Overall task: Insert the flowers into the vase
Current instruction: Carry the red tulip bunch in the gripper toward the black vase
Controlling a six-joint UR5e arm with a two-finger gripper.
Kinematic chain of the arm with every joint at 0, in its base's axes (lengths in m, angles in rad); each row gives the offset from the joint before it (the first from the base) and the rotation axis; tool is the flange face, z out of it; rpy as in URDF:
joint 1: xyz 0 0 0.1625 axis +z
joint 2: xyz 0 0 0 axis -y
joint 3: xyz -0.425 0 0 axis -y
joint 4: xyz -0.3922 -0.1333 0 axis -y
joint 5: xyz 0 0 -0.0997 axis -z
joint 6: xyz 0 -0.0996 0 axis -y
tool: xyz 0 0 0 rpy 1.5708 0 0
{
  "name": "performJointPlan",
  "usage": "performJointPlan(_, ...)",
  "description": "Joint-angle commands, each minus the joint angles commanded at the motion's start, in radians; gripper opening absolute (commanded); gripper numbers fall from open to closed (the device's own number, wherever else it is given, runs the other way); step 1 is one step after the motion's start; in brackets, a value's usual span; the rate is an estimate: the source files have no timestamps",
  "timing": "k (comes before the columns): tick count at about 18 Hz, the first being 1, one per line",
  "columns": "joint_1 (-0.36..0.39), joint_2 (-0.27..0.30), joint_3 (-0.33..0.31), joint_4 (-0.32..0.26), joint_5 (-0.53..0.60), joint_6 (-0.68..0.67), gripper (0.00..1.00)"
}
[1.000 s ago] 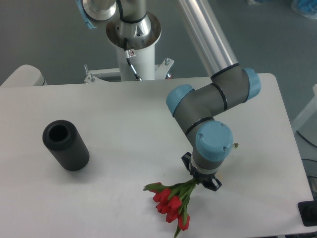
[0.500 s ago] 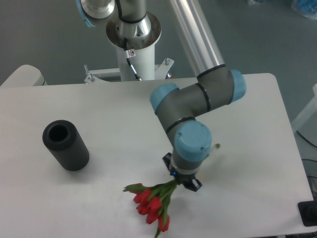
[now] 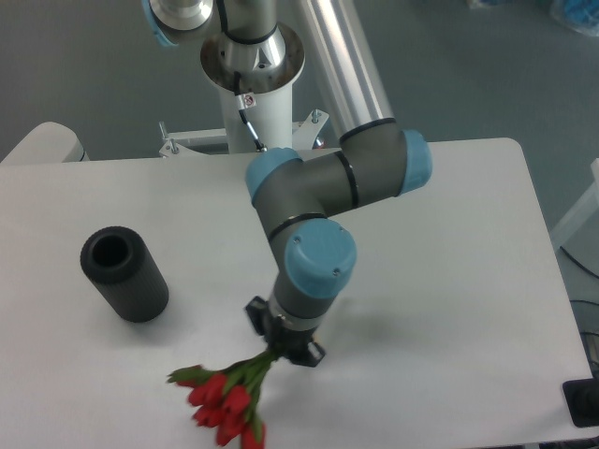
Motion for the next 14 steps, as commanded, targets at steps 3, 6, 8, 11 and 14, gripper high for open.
performJointPlan(3, -0.002, 0.026, 0.002, 0.052, -0.11, -0.08, 0.14)
performJointPlan(6, 0.02, 0.06, 0.002, 0.052, -0.334, -0.088, 0.12)
performJointPlan(8, 0.038, 0.089, -0.003, 0.052, -0.484, -0.092, 0.1)
performJointPlan(11, 0.064, 0.13, -0.011, 0.057, -0.617, -0.082, 0.1)
performJointPlan(14, 0.07, 0.181, -0.015, 0.062, -0.707, -0.078, 0.1)
